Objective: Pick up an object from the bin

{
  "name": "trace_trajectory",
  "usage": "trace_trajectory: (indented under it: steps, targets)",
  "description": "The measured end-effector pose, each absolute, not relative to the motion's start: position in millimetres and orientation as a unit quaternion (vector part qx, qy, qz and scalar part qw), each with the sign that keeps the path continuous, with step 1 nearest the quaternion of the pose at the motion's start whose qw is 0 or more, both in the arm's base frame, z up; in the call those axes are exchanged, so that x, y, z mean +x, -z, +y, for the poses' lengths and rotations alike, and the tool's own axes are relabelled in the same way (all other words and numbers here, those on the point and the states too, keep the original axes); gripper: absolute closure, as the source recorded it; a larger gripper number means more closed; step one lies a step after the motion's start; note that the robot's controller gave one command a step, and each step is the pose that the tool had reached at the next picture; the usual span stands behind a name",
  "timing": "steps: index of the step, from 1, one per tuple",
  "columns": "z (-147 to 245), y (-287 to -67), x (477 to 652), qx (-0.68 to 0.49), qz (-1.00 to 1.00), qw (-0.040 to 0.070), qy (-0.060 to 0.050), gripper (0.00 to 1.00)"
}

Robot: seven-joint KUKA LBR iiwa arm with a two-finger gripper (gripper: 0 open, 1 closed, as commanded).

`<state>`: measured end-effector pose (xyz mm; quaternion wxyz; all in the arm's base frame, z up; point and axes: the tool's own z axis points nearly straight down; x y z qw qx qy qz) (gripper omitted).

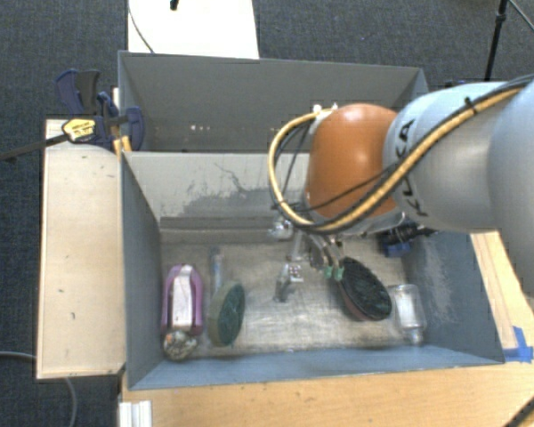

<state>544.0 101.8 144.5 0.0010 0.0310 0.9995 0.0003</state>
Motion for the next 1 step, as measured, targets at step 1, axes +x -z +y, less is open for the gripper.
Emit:
trace_trajectory:
  steps: [1]
  targets:
    - [161.4,-69.8,510.5,-0.039,0.999,0.002,-0.001,0.00]
